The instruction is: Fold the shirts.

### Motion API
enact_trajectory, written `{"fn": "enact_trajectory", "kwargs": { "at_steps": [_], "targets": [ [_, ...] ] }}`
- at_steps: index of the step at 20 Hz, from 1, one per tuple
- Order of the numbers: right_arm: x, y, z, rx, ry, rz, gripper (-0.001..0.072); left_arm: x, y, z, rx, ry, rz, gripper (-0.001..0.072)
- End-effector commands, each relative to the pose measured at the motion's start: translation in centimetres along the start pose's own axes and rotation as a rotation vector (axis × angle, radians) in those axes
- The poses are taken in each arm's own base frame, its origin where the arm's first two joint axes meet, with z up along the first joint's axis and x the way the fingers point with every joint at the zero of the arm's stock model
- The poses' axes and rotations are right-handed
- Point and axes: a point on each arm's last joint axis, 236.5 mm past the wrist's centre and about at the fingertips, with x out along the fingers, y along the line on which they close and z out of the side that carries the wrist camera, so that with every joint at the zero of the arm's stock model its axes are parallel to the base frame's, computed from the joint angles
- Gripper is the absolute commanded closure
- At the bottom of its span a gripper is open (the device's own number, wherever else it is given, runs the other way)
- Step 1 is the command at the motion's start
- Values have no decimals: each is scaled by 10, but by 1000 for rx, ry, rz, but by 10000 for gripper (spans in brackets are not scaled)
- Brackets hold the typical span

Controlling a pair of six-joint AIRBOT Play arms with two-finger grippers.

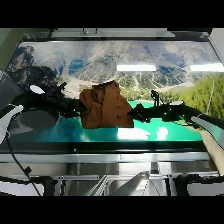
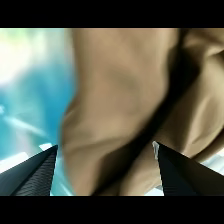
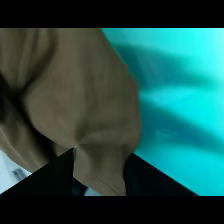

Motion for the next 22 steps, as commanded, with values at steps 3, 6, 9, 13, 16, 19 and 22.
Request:
{"fn": "enact_trajectory", "kwargs": {
  "at_steps": [3, 6, 9, 13, 16, 19, 22],
  "targets": [
    [7, 9, 12, -1, -49, 67, 635, 26, -8, 14, 82, 43, 18, 213],
    [3, 38, 19, -43, -84, 182, 697, 14, -22, 18, 111, 48, -2, 695],
    [-36, 92, 32, -151, -134, 302, 699, -37, -65, 24, 171, 10, -90, 697],
    [-204, 213, 47, -457, -442, 462, 699, -191, -166, 22, 368, -258, -227, 698],
    [-354, 305, -5, -795, -818, 448, 699, -303, -231, -10, 513, -549, -199, 698],
    [-434, 347, -67, -1022, -1153, 209, 699, -374, -299, -56, 684, -826, -155, 691],
    [-429, 341, -85, -1027, -1136, 119, 699, -385, -333, -74, 751, -924, -186, 687]
  ]
}}
